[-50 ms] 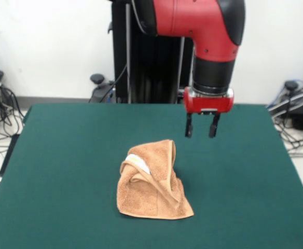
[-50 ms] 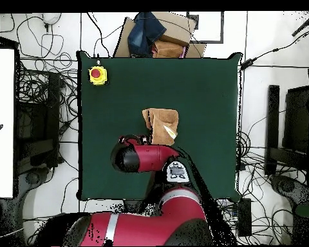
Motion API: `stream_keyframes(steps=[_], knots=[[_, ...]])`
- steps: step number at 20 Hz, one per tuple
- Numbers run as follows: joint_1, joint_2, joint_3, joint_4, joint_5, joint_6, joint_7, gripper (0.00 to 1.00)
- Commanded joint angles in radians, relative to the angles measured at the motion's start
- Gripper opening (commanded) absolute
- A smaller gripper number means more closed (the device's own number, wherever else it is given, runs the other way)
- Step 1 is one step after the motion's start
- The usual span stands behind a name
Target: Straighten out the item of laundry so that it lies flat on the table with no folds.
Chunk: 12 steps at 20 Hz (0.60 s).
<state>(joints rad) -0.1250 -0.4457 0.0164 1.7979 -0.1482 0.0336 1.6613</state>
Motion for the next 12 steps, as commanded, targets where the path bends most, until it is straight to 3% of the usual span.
stream_keyframes(steps=[1, 12], knots=[[-0.034, 0.102, 0.042, -0.110, -0.006, 0.062, 0.083, 1.00], [-0.102, 0.164, 0.080, -0.158, -0.056, 0.059, 0.033, 1.00]])
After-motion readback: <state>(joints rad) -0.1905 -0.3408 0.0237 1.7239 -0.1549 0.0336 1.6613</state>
